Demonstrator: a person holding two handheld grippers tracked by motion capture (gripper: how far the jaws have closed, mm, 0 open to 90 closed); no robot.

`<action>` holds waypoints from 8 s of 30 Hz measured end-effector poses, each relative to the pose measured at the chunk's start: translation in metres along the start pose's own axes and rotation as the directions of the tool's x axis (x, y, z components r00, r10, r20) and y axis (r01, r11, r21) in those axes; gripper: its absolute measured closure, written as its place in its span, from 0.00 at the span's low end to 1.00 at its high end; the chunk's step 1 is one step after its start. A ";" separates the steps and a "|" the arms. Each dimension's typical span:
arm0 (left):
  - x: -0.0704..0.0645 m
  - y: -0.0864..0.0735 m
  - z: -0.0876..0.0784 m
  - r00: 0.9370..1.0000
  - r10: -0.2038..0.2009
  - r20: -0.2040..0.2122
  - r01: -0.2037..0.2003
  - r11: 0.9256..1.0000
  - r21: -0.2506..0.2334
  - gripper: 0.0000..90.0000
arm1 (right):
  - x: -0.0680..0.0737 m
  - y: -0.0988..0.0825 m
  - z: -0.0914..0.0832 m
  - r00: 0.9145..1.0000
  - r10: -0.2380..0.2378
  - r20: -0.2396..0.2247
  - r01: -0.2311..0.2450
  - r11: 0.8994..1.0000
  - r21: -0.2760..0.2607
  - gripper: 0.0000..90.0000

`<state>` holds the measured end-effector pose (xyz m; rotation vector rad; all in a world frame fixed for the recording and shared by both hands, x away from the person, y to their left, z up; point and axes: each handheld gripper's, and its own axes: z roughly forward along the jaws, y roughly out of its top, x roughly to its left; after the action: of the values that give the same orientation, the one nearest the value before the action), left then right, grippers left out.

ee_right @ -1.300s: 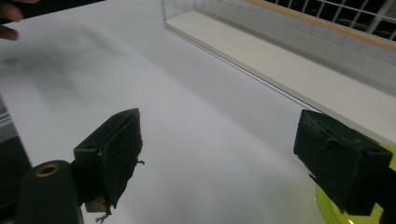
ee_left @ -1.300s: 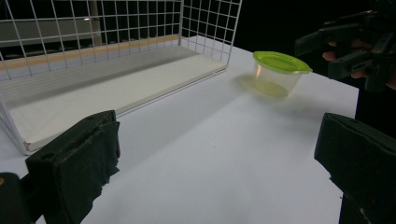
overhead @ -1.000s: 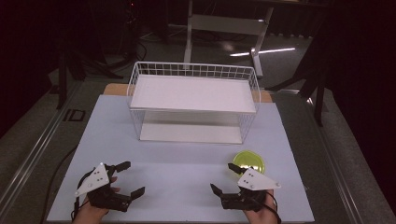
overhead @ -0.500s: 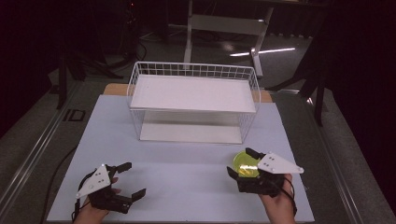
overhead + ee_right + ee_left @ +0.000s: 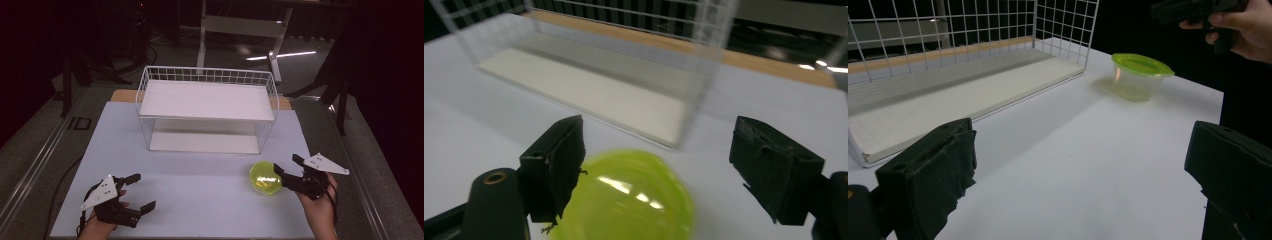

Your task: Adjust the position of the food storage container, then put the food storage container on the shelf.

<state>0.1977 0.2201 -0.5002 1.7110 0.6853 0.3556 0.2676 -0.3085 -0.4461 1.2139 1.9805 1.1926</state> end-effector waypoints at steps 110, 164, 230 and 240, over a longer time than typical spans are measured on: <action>-0.005 0.002 0.000 1.000 0.029 0.009 -0.029 1.000 0.001 0.01 | 0.123 -0.028 0.123 0.942 0.014 -0.336 0.108 0.934 0.340 1.00; 0.006 0.042 0.029 0.996 -0.069 0.063 0.063 0.994 0.093 0.01 | 0.130 0.016 0.074 0.911 -0.098 -0.401 0.136 0.988 0.067 0.24; 0.008 0.063 0.106 0.951 -0.250 -0.184 0.294 0.915 0.277 0.88 | 0.156 0.036 0.090 0.928 0.234 -0.290 -0.148 0.945 0.290 0.89; 0.019 0.073 0.138 0.944 -0.236 -0.229 0.297 0.912 0.284 0.88 | 0.135 0.043 0.106 0.938 0.242 -0.247 -0.173 0.946 0.273 0.89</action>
<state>0.3101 0.1151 -0.4682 1.8655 1.1565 0.2241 0.3059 -0.1365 -0.4570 1.4817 2.3093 1.3089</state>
